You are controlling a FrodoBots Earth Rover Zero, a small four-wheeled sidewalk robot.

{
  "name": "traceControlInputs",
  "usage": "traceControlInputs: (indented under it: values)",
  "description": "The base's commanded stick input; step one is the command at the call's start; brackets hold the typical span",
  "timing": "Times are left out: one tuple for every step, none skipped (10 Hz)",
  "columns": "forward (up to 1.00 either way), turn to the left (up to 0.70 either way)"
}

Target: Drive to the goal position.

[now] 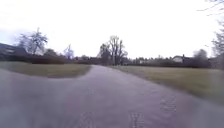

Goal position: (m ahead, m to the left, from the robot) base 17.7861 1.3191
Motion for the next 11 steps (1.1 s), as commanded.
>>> traceControlInputs:
  values:
    - [1.00,0.00]
    - [1.00,0.00]
    - [1.00,0.00]
    - [1.00,0.00]
    - [1.00,0.00]
    - [1.00,0.00]
    - [1.00,0.00]
    - [1.00,0.00]
    - [1.00,0.00]
    - [1.00,0.00]
    - [1.00,0.00]
